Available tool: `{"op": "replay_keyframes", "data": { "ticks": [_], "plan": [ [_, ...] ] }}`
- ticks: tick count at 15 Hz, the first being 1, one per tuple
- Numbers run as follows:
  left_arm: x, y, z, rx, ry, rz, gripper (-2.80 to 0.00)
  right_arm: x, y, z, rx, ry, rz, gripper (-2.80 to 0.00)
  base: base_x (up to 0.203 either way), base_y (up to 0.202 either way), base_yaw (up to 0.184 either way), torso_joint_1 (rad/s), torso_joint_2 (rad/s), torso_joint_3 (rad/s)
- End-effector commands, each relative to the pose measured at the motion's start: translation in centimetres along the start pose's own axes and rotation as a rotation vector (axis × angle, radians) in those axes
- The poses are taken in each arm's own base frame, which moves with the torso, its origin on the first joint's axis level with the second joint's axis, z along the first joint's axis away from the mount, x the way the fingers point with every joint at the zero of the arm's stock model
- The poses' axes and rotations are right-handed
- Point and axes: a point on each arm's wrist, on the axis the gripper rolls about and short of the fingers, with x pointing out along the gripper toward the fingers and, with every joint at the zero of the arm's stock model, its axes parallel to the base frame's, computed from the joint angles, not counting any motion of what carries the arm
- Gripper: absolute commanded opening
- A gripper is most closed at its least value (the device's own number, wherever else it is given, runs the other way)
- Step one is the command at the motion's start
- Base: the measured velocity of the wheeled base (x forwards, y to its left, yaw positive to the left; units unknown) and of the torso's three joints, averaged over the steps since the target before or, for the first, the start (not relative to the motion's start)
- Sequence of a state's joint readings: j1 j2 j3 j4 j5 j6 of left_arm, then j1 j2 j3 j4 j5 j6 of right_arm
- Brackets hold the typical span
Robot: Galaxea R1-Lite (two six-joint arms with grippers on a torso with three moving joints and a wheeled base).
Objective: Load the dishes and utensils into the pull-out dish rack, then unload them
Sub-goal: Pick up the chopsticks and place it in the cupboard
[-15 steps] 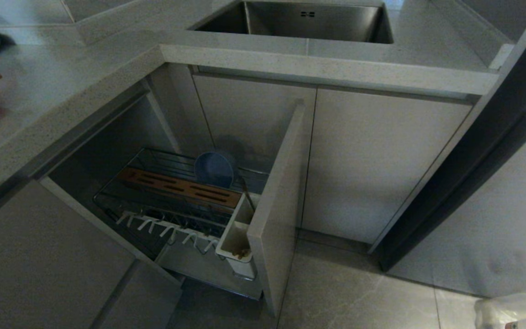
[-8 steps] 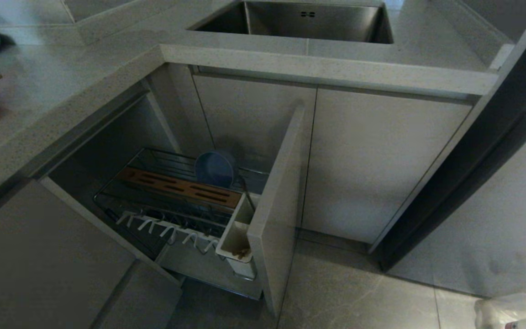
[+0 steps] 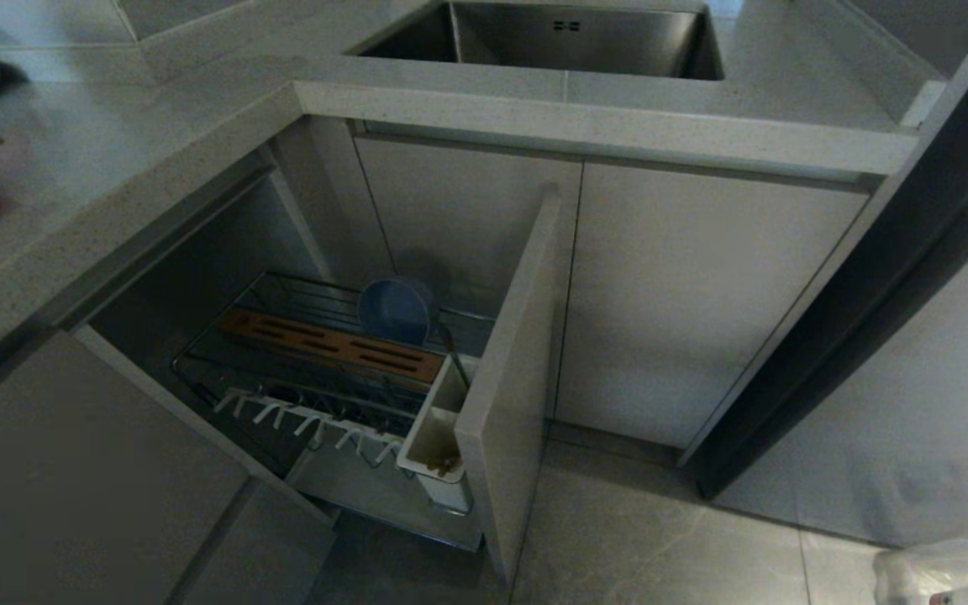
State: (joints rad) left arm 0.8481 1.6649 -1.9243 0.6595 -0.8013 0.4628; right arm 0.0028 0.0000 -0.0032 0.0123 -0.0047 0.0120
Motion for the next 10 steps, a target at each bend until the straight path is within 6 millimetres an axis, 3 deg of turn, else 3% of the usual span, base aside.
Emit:
{"op": "replay_keyframes", "data": {
  "ticks": [1,10],
  "plan": [
    [0.13,0.08,-0.13,-0.004,0.003,-0.006,0.00,0.00,0.00,0.00,0.000,0.000,0.000,-2.80,0.000,0.000,0.000,0.000,0.00,0.000],
    [0.32,0.21,-0.31,-0.011,0.008,-0.008,0.00,0.01,0.00,0.00,0.000,0.001,0.000,-2.80,0.000,0.000,0.000,0.000,0.00,0.000]
  ]
}}
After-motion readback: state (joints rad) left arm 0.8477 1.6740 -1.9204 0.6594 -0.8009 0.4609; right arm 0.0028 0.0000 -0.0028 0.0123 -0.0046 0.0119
